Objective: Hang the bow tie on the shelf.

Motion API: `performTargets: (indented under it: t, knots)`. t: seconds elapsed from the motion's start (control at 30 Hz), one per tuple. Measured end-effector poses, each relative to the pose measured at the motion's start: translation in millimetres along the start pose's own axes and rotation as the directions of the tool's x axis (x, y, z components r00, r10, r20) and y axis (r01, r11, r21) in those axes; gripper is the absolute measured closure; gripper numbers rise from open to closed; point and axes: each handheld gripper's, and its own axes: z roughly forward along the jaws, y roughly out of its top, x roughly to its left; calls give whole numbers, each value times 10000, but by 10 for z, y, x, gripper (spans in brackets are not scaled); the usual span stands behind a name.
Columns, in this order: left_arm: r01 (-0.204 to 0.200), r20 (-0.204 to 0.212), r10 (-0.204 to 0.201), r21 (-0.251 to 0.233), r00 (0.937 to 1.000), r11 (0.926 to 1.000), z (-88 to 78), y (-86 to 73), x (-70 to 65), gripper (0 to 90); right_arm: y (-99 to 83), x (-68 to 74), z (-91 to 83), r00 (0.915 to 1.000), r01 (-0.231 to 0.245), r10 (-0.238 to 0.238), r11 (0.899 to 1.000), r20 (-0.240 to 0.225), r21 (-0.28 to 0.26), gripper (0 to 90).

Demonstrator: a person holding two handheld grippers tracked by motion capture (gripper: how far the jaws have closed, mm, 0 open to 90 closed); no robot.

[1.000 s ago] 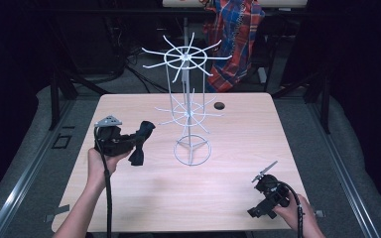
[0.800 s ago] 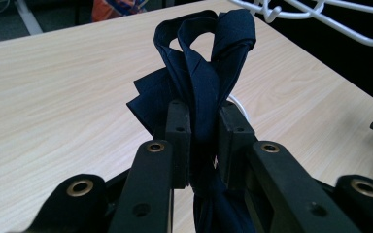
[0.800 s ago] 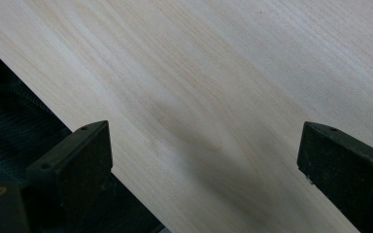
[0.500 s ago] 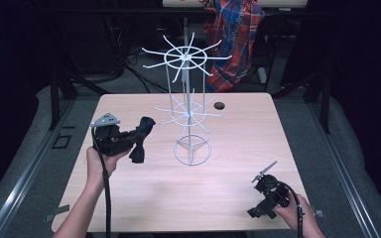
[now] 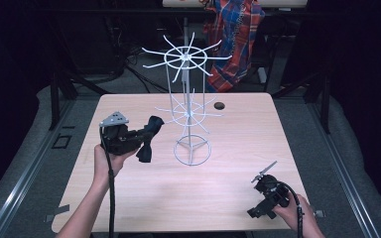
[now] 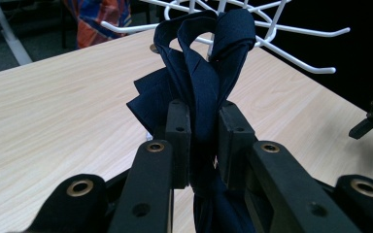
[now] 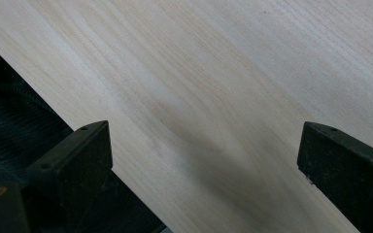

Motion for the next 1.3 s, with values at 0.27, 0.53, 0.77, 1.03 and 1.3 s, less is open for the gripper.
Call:
performTargets:
  t: [0.27, 0.53, 0.77, 1.03, 1.3]
  knots:
    - [-314, 121, 310, 424, 9994, 9986, 141, 31, -36, 778, 2, -6, -3, 10000, 7, -7, 10000, -41, 22, 52]
    - [-440, 304, 421, 660, 9987, 9968, 265, 44, -79, 778, -4, 0, 1, 10000, -66, 66, 10000, -5, -36, 52]
    - [-571, 373, 542, 805, 9978, 9951, 357, 49, -120, 777, -5, -5, 0, 10000, -2, 2, 10000, -35, -5, 52]
    - [-549, 376, 526, 616, 9979, 9966, 420, 38, -166, 777, -6, -16, -9, 9999, 128, -129, 9998, 50, 136, 53]
    - [-777, 317, 751, 884, 9967, 9930, 485, 6, -200, 775, -4, -17, -9, 9998, 166, -167, 9997, 48, 203, 53]
